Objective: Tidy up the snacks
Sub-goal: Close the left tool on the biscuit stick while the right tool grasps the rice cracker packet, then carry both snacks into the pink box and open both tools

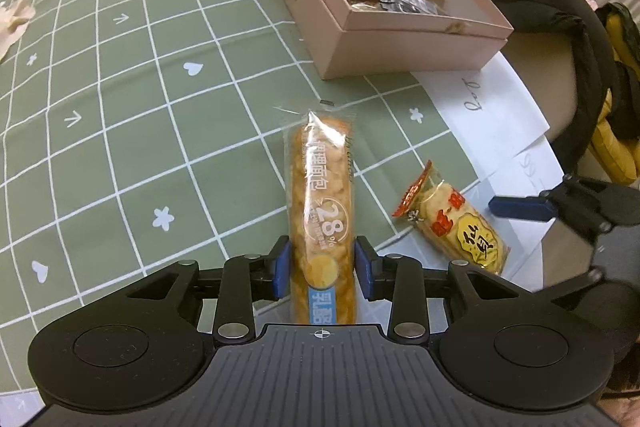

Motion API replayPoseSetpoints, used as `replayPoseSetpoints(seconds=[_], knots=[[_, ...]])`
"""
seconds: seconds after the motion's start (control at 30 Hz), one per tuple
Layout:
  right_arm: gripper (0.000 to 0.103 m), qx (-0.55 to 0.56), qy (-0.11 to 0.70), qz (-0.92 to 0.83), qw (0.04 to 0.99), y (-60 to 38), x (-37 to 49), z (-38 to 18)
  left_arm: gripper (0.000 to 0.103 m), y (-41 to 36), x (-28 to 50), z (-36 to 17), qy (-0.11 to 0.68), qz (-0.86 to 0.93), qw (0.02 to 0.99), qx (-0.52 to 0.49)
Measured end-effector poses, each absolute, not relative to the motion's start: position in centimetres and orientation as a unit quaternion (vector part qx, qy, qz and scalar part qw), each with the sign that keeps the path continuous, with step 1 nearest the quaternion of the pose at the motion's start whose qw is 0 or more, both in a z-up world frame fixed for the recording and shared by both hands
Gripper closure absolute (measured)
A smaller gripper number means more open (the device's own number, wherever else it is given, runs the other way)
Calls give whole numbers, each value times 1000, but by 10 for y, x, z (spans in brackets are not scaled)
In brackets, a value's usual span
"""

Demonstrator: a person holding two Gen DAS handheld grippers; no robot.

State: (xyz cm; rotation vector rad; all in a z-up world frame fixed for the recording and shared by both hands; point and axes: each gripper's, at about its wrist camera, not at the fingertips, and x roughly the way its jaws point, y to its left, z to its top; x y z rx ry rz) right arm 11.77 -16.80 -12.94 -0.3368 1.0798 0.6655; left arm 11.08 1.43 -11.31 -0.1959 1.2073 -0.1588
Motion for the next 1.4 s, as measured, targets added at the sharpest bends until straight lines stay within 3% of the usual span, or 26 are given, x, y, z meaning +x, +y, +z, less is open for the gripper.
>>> replayPoseSetpoints(seconds=[0.2,0.27,0.37,0.73,1.0,1.13,1.4], knots=[[36,-135,493,296,807,-175,127,-122,66,15,110,-115,564,-80,815,-104],[51,-132,500,296,804,-170,131,-126,66,18,110,-115,562,-72,815,-122],[64,-140,498,298,802,-161,130,-127,65,21,109,-116,561,-72,814,-130],[66,-144,500,299,800,-160,127,-127,65,-5,99,-114,540,-62,838,-42],[68,-129,492,283,813,-177,140,-108,68,4,94,-103,543,-69,833,-76],[69,-97,445,270,848,-197,158,-58,69,15,103,-54,487,-84,859,-133],[69,-43,234,262,935,-228,192,106,69,21,143,112,245,-98,957,-117]])
